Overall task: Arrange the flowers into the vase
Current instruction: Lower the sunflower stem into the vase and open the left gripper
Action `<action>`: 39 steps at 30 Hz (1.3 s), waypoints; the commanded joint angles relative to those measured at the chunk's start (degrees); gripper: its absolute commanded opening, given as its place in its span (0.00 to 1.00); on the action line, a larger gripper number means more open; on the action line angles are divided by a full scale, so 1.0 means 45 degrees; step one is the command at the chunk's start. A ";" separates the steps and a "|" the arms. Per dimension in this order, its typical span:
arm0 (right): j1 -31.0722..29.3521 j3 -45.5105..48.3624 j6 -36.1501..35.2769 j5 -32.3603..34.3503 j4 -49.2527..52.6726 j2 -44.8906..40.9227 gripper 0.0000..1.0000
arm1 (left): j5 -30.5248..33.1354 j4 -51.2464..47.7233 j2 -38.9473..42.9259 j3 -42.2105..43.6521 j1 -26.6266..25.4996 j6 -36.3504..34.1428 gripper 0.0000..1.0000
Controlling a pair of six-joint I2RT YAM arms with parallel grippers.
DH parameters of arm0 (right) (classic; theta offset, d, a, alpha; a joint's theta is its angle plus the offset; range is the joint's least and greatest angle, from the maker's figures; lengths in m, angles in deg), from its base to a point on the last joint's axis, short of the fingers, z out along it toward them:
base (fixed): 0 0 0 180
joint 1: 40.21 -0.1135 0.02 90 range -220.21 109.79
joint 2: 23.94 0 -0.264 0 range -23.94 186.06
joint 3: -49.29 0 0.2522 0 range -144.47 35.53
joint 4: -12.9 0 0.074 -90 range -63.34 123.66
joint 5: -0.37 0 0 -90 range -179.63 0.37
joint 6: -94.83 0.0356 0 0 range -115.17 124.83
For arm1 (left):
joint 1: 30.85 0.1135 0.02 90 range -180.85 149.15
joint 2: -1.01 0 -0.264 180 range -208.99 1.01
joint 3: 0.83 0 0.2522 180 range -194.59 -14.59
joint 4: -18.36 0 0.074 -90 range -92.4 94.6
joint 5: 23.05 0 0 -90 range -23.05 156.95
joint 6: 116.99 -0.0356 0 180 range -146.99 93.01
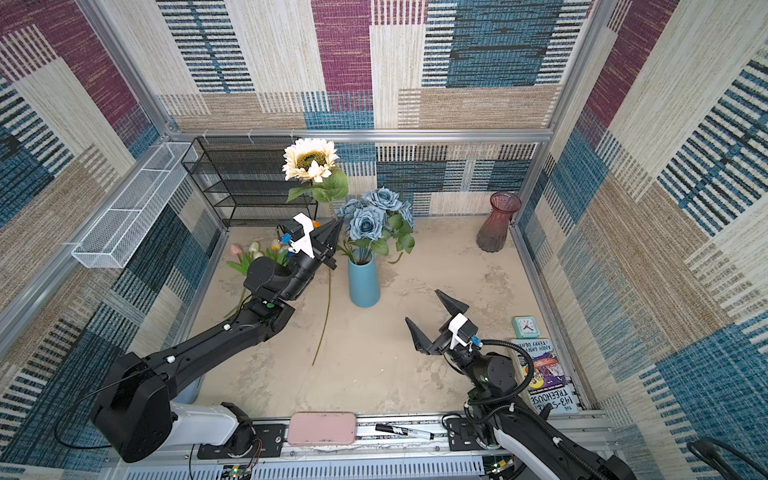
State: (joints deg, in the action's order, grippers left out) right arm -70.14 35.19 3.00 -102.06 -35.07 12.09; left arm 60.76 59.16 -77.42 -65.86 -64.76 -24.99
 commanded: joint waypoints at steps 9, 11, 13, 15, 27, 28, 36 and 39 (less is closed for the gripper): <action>-0.0008 -0.0027 0.0015 0.0027 -0.0343 0.0332 1.00 | 0.0644 -0.0671 0.0104 0.0600 -0.0003 0.0624 0.00; -0.0008 -0.0029 0.0000 0.0027 -0.0324 0.0372 1.00 | 0.0669 -0.0698 0.0125 0.0745 -0.0003 0.0669 0.01; -0.0008 -0.0037 -0.0005 0.0075 -0.0323 0.0372 1.00 | 0.0552 -0.0951 0.0200 0.0788 -0.0003 0.0613 0.02; -0.0008 -0.0028 0.0015 0.0206 -0.0303 0.0355 1.00 | 0.0527 -0.1446 0.0367 0.0794 -0.0003 0.0525 0.08; -0.0008 -0.0036 0.0054 0.0281 -0.0329 0.0431 1.00 | 0.0778 -0.4742 0.2087 0.0786 -0.0003 0.0203 0.38; -0.0008 -0.0022 0.0054 0.0315 -0.0362 0.0445 1.00 | 0.0767 -0.5095 0.2211 0.0787 -0.0003 0.0182 0.40; -0.0008 -0.0002 0.0054 0.0349 -0.0417 0.0528 1.00 | 0.1195 -0.6609 0.3636 0.1958 -0.0003 0.0492 0.56; -0.0008 -0.0020 0.0054 0.0306 -0.0409 0.0567 1.00 | 0.1332 -0.6590 0.4556 0.2909 -0.0003 0.0509 0.62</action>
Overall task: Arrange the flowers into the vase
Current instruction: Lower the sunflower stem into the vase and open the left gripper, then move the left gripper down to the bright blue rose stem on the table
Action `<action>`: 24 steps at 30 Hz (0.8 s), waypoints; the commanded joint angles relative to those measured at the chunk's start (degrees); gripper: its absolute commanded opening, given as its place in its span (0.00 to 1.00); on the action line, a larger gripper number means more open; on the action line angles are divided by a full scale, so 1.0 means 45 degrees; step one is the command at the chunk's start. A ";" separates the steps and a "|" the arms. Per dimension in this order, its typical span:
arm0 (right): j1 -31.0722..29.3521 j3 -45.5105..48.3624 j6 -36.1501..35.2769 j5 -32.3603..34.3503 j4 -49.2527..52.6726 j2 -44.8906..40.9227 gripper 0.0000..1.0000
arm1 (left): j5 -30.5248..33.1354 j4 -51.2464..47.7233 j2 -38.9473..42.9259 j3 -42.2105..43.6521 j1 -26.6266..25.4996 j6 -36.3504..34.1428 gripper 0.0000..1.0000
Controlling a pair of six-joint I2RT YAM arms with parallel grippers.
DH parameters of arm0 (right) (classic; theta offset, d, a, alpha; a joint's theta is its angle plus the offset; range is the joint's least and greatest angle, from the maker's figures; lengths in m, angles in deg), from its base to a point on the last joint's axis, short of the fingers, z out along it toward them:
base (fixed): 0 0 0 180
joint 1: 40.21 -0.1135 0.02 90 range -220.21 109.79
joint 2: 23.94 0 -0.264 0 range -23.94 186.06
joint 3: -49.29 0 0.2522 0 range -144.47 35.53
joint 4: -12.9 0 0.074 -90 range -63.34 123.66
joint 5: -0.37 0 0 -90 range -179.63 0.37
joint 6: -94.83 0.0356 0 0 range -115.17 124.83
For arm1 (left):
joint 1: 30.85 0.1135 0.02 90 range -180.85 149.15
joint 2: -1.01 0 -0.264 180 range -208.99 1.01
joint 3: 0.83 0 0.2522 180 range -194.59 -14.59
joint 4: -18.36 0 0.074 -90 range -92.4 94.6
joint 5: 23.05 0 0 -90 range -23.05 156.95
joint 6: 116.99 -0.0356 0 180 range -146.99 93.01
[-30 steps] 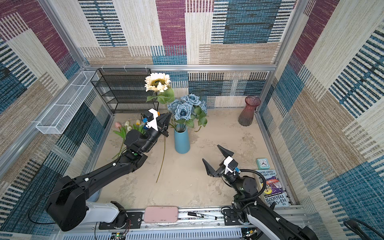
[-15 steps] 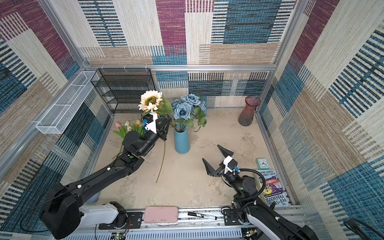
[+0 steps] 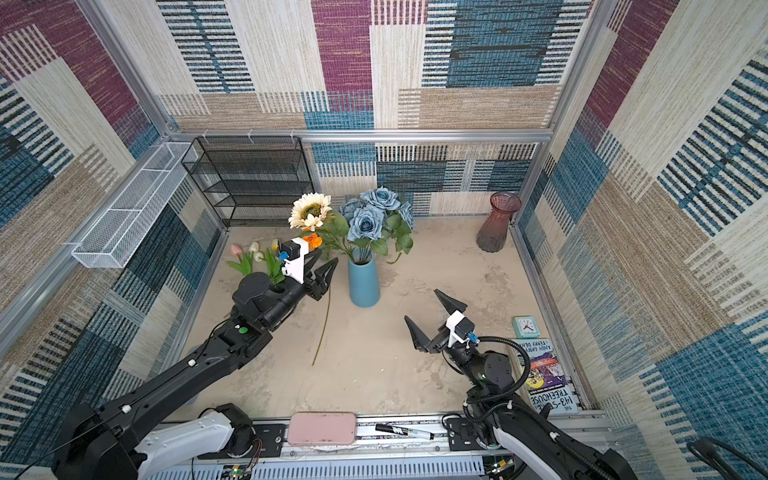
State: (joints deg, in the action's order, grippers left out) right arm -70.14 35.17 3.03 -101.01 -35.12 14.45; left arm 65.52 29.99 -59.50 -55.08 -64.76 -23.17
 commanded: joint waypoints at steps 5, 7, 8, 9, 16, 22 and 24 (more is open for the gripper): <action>-0.0008 -0.0074 0.0088 -0.0079 -0.0431 0.0213 1.00 | 0.1464 -0.0967 0.1525 0.1596 0.0062 0.0105 0.72; -0.0008 -0.0061 0.0108 -0.0127 -0.0485 0.0296 1.00 | 0.1687 -0.1462 0.1174 0.1784 0.0282 0.0232 0.72; -0.0008 -0.0053 0.0108 -0.0128 -0.0504 0.0326 1.00 | 0.1851 -0.1781 0.0838 0.1791 0.0484 0.0568 0.72; -0.0008 -0.0050 0.0127 -0.0128 -0.0541 0.0354 1.00 | 0.1627 -0.1971 0.0466 0.1772 0.0716 0.0914 0.73; -0.0008 -0.0013 0.0144 -0.0049 -0.0609 0.0471 1.00 | -0.0438 -0.4073 -0.3825 -0.0563 0.2770 0.2801 0.76; -0.0008 0.0000 0.0108 -0.0031 -0.0583 0.0427 1.00 | -0.0775 -0.7970 -0.7714 -0.4560 0.2819 0.2438 0.76; -0.0010 0.0030 0.0088 -0.0030 -0.0535 0.0319 1.00 | -0.0586 -0.8925 -0.8624 -0.5479 0.2820 0.2581 0.72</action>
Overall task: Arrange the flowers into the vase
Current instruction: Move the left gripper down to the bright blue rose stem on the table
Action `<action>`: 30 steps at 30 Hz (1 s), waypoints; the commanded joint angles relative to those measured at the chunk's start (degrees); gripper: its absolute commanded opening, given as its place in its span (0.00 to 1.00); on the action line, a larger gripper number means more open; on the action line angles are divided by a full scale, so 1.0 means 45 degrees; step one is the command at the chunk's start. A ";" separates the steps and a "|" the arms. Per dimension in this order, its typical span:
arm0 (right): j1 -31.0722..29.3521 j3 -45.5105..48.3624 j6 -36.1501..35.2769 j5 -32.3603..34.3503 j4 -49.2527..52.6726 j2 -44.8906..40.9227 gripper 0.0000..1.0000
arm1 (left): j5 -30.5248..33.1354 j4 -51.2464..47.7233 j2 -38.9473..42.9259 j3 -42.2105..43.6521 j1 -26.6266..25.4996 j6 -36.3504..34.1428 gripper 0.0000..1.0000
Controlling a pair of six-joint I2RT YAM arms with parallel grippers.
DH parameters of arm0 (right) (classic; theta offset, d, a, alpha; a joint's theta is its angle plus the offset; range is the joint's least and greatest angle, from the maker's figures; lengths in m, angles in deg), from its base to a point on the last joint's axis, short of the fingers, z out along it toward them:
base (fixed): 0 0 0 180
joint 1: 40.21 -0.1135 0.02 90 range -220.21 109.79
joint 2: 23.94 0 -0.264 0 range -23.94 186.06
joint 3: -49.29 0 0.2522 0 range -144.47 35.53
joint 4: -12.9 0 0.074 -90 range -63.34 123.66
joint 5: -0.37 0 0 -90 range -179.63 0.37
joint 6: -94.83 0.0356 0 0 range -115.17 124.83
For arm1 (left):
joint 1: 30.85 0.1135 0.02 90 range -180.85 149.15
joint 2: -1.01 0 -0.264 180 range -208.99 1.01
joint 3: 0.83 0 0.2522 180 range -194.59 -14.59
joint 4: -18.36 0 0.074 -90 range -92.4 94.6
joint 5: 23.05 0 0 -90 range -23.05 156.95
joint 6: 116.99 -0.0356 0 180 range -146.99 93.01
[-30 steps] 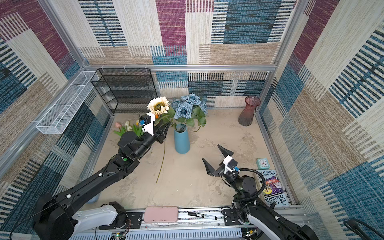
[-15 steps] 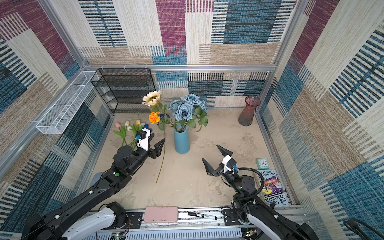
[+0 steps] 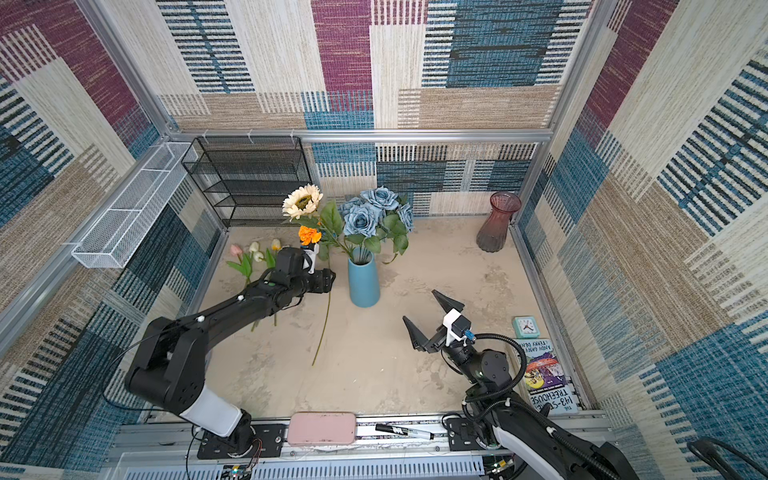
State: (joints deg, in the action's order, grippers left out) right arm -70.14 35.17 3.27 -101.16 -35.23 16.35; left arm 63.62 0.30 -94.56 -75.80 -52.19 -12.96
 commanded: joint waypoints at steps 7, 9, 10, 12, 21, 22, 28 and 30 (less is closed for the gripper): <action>-0.0008 0.0062 0.0071 0.0043 -0.0484 -0.0322 1.00 | 0.0773 -0.3973 -0.2744 -0.2820 0.0016 0.0483 0.65; -0.0008 0.0063 0.0074 0.0023 -0.0487 -0.0321 1.00 | 0.1026 -0.4661 -0.3339 -0.3566 0.0016 0.0441 0.62; -0.0008 0.0061 0.0096 0.0057 -0.0508 -0.0302 1.00 | 0.1160 -0.5040 -0.3643 -0.3930 0.0016 0.0422 0.62; -0.0008 0.0060 0.0093 0.0062 -0.0472 -0.0337 1.00 | 0.1281 -0.5461 -0.4119 -0.4430 0.0016 0.0346 0.58; -0.0008 0.0102 0.0074 0.0190 -0.0447 -0.0517 1.00 | 0.1720 -0.6951 -0.5774 -0.6182 0.0016 0.0268 0.46; -0.0008 0.0100 0.0074 0.0179 -0.0452 -0.0517 1.00 | 0.1732 -0.7112 -0.5921 -0.6307 0.0016 0.0293 0.45; -0.0008 0.0193 0.0035 0.0384 -0.0447 -0.0720 1.00 | 0.2054 -0.7131 -0.6097 -0.6141 0.0016 0.0380 0.20; -0.0008 0.0232 0.0035 0.0460 -0.0469 -0.0804 1.00 | 0.2179 -0.7131 -0.5920 -0.5931 0.0016 0.0435 0.14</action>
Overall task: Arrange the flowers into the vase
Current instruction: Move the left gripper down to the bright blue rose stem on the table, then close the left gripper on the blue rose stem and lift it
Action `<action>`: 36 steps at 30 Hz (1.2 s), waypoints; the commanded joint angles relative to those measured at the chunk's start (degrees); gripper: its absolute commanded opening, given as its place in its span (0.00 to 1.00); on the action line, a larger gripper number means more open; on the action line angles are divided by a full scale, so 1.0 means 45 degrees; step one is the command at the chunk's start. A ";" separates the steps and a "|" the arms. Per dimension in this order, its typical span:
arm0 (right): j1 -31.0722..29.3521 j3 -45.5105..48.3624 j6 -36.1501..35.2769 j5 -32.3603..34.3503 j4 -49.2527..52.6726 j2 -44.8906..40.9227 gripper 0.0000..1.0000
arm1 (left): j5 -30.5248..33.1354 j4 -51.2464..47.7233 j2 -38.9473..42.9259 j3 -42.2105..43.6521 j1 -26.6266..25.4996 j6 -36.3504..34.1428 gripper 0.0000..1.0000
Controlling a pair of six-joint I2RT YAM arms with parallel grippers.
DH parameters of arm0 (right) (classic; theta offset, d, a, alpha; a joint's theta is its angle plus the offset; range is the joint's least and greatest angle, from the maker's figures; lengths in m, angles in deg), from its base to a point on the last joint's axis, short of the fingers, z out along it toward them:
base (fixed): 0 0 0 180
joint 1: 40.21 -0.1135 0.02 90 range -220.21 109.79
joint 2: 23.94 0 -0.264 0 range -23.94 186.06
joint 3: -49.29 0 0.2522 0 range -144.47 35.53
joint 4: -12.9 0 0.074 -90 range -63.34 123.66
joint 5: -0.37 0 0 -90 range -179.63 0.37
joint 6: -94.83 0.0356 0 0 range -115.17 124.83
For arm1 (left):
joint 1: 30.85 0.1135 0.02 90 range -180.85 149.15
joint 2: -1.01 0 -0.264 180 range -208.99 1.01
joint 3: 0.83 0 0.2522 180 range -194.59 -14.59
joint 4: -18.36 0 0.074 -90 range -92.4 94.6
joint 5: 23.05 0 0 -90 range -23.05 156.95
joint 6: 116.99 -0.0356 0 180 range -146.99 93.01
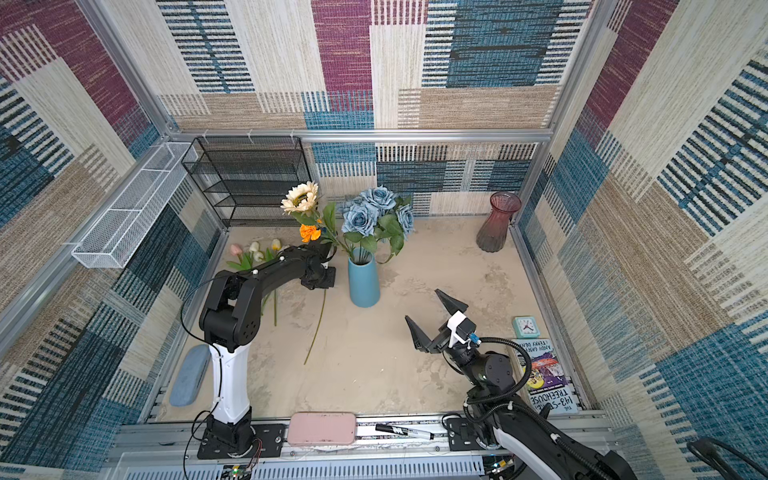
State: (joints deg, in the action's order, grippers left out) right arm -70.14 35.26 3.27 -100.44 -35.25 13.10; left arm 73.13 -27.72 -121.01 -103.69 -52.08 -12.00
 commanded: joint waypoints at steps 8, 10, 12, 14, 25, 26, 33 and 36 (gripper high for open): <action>-0.0008 0.0252 0.0054 0.0487 -0.0515 -0.0125 1.00 | 0.0324 0.0721 0.3021 0.3033 -0.0008 0.0574 0.00; -0.0008 0.0264 0.0091 0.0532 -0.0523 -0.0089 1.00 | 0.0305 0.1275 0.4293 0.3922 0.0012 0.0754 0.00; -0.0008 0.0261 0.0110 0.0489 -0.0553 -0.0121 1.00 | 0.0273 0.1636 0.5448 0.4582 0.0031 0.0845 0.00; -0.0008 0.0268 0.0113 0.0488 -0.0556 -0.0125 1.00 | 0.0451 0.2049 0.6738 0.5370 0.0031 0.1011 0.00; -0.0008 0.0191 0.0116 0.0469 -0.0524 -0.0053 1.00 | 0.2494 0.7301 1.6119 1.1666 0.0031 0.0353 0.00; -0.0008 0.0112 0.0076 0.0373 -0.0377 -0.0146 1.00 | 0.2246 0.7716 1.6860 1.1957 0.0031 -0.0050 0.00; -0.0008 -0.0461 -0.0160 -0.0134 0.0038 -0.0423 1.00 | -0.1605 1.0945 2.0168 1.3074 0.0019 -0.1962 0.00; -0.0008 -0.0818 -0.0143 -0.0534 0.0124 -0.0326 1.00 | -0.4082 1.1944 2.0540 1.2707 0.0012 -0.2272 0.00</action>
State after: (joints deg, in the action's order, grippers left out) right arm -70.14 32.83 2.98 -100.40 -35.29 11.35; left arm 67.79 15.80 -29.40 -45.59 -52.02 -18.10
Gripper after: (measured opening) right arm 0.998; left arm 0.070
